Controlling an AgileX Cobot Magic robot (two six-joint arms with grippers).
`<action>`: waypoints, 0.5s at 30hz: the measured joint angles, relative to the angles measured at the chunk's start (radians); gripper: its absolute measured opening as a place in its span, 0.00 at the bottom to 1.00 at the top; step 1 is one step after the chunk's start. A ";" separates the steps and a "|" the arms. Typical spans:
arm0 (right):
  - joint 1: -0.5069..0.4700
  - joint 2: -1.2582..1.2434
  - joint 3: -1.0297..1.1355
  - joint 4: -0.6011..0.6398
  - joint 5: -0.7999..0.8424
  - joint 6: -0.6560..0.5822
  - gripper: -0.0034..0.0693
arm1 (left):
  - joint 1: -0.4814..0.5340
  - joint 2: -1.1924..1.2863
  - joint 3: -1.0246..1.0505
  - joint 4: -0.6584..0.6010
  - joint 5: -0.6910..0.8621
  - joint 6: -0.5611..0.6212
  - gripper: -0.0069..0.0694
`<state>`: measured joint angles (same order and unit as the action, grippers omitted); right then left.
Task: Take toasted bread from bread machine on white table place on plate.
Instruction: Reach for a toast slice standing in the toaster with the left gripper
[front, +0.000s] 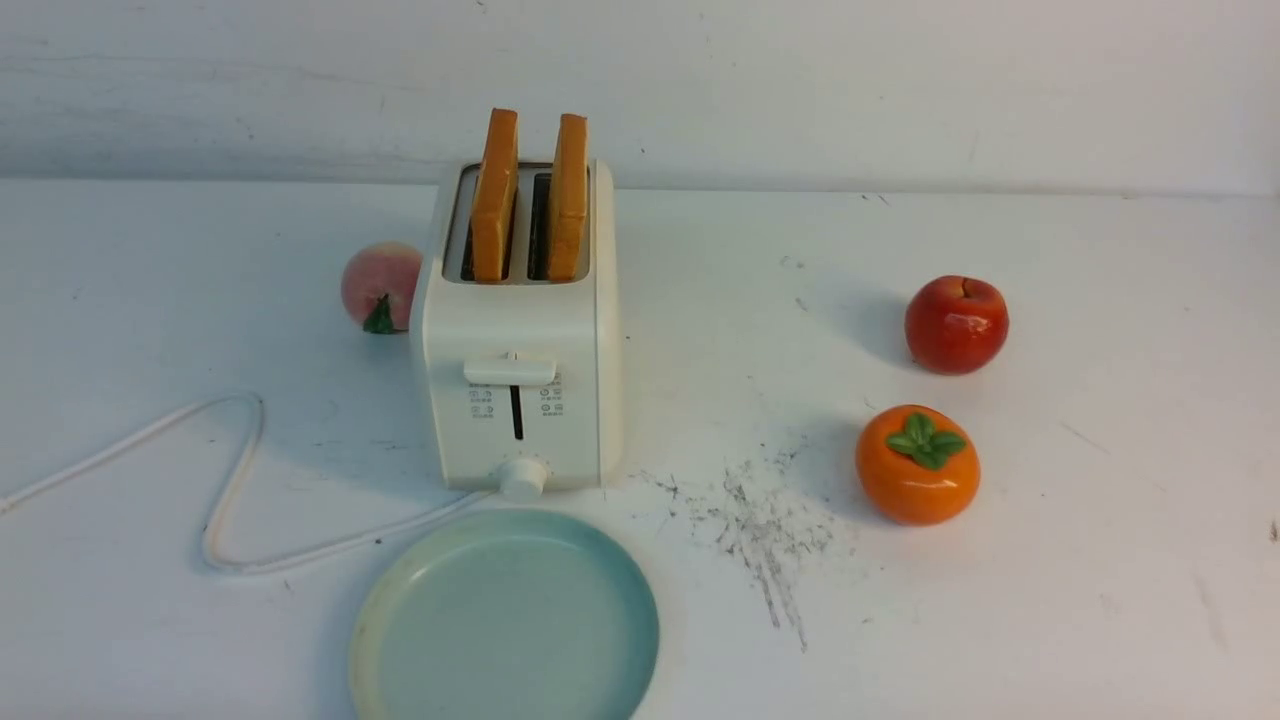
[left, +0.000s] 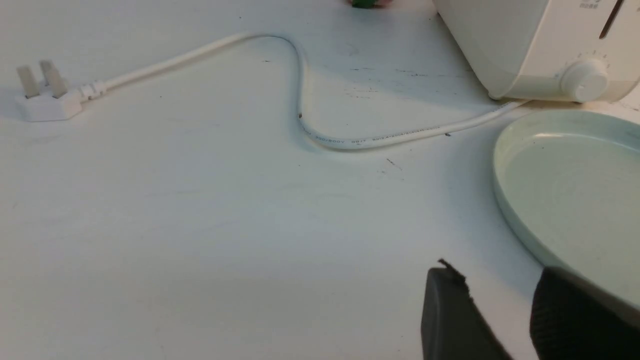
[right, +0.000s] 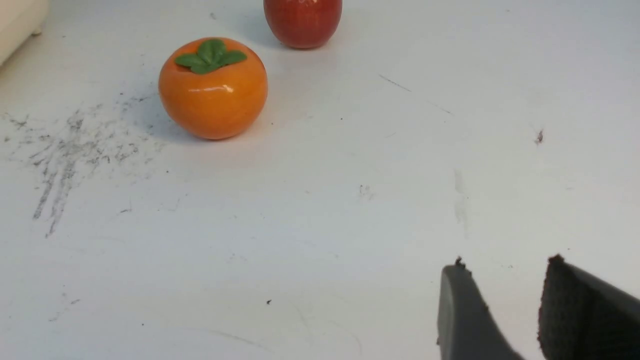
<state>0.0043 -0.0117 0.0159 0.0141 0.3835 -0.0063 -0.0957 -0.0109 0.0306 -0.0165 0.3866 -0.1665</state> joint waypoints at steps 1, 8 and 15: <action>0.000 0.000 0.000 0.000 0.000 0.000 0.38 | 0.000 0.000 0.000 0.005 0.000 0.000 0.40; 0.000 0.000 0.000 0.000 0.000 0.000 0.38 | 0.000 0.000 0.000 -0.061 -0.081 0.000 0.40; 0.000 0.000 0.001 0.120 -0.014 0.016 0.38 | 0.000 0.000 0.000 -0.376 -0.254 0.000 0.40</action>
<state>0.0043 -0.0117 0.0169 0.1339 0.3696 0.0097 -0.0957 -0.0109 0.0306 -0.3924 0.1326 -0.1665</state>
